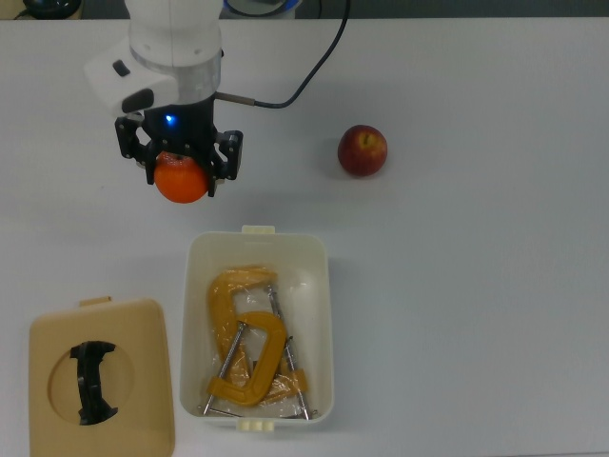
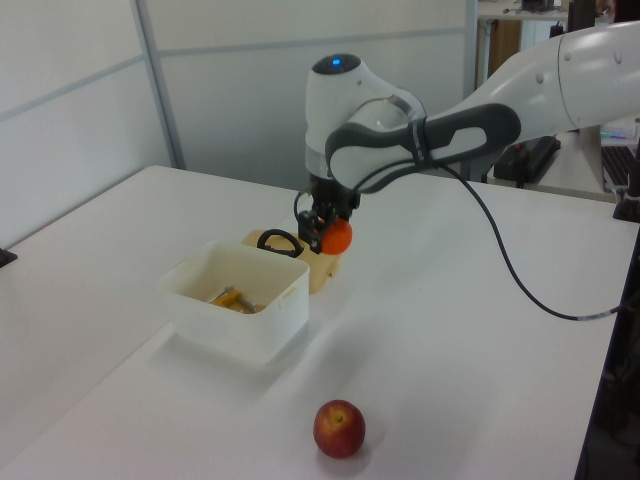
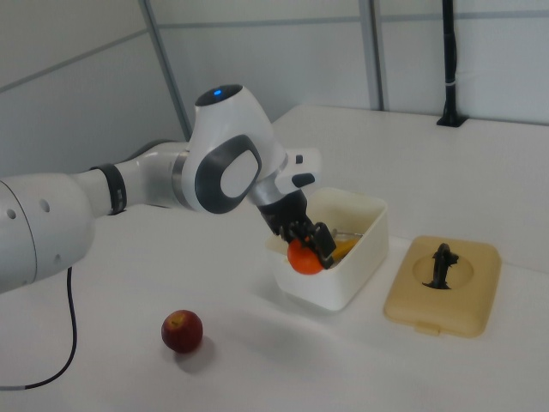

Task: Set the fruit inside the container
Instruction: 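Carry the orange over the white container and release it inside, then move the open gripper over to the red apple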

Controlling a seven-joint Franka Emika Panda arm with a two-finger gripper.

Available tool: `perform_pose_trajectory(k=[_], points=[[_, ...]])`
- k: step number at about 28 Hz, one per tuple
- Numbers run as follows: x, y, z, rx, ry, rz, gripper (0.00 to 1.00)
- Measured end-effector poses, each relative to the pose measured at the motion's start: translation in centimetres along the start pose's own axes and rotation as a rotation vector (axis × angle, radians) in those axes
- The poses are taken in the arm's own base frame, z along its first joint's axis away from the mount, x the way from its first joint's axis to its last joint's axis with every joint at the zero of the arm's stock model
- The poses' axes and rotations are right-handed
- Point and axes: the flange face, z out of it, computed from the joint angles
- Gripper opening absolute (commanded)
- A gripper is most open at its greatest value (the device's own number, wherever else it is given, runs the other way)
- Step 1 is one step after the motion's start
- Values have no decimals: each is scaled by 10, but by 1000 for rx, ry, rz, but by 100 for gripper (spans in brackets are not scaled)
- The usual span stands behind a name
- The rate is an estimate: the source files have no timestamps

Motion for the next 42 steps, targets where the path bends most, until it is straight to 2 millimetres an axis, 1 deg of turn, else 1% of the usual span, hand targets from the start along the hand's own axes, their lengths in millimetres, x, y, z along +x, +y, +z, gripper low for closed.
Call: perform_pose_trajectory(k=[1,3,6,7,11,12,13,14,15,16,17,20,24,26,30,33,35,38,42], points=[[3,-1,-3,6,8,14,0],[6,-5,-4,12,13,31,0],[15,-21,1,32,41,68,0],[19,-32,5,47,66,89,0],[29,-61,23,48,146,133,0],[30,-72,33,37,167,150,4],[30,-78,40,30,176,160,22],[30,-83,47,21,186,172,53],[30,-87,53,13,195,183,100],[30,-91,61,5,206,196,100],[31,-93,64,2,210,202,100],[33,-93,67,-1,214,210,100],[38,-93,57,5,234,214,100],[40,-92,49,8,248,217,100],[38,-91,38,-9,232,217,100],[27,-97,33,-41,165,179,100],[16,-104,31,-46,96,130,100],[-5,-115,25,-28,-18,48,100],[-31,-127,14,-11,-81,-16,100]])
